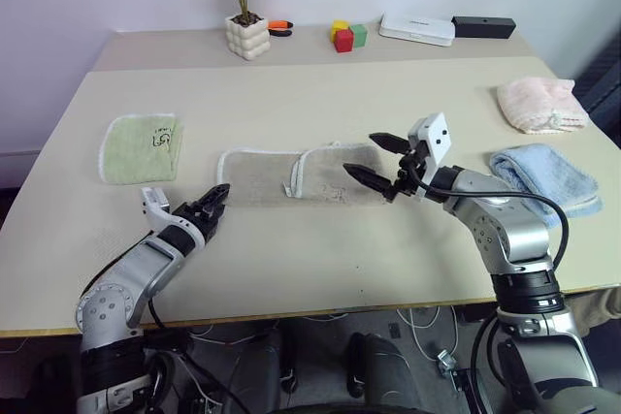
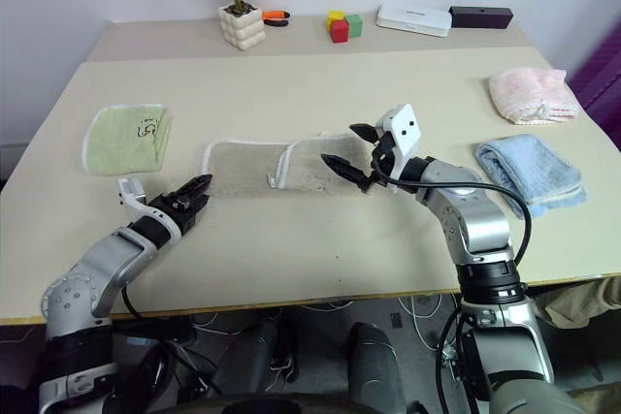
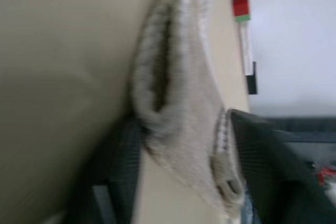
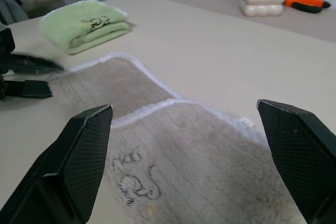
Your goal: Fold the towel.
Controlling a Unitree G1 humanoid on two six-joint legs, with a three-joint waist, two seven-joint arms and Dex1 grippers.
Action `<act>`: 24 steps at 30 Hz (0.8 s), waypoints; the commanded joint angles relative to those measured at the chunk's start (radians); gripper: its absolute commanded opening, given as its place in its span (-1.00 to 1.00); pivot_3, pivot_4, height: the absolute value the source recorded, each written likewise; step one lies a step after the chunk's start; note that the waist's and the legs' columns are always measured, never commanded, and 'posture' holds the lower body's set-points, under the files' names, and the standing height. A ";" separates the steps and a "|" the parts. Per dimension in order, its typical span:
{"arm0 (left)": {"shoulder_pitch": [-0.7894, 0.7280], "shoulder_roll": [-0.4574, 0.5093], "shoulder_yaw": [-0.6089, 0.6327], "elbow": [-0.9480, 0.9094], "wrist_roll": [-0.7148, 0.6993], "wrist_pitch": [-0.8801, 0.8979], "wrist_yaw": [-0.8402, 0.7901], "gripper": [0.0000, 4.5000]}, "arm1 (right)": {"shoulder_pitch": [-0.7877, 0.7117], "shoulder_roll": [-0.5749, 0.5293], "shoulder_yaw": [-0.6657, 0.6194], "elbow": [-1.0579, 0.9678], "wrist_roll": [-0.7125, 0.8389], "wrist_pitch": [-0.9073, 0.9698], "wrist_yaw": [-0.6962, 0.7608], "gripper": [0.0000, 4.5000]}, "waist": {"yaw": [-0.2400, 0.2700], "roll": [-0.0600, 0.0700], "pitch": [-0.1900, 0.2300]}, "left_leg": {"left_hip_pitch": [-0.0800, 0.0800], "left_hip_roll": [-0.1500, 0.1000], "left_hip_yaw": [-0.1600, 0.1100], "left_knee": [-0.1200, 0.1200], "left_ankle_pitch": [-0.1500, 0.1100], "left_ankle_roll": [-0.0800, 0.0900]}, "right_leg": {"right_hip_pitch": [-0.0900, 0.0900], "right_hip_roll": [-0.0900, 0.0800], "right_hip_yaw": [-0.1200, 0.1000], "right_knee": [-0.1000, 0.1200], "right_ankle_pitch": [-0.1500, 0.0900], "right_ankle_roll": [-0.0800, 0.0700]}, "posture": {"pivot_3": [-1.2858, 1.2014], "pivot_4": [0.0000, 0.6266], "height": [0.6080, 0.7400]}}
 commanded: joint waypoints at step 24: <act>-0.640 -0.126 -0.627 0.382 0.917 -0.242 -0.926 -0.98 | 0.227 -0.295 -0.281 -0.106 0.032 -0.099 0.071 1.00 | 0.001 -0.003 0.002 | -0.014 0.000 0.000 0.004 0.004 0.001 | -0.003 0.002 -0.003 -0.005 0.001 0.002 | 0.03 -0.52 1.00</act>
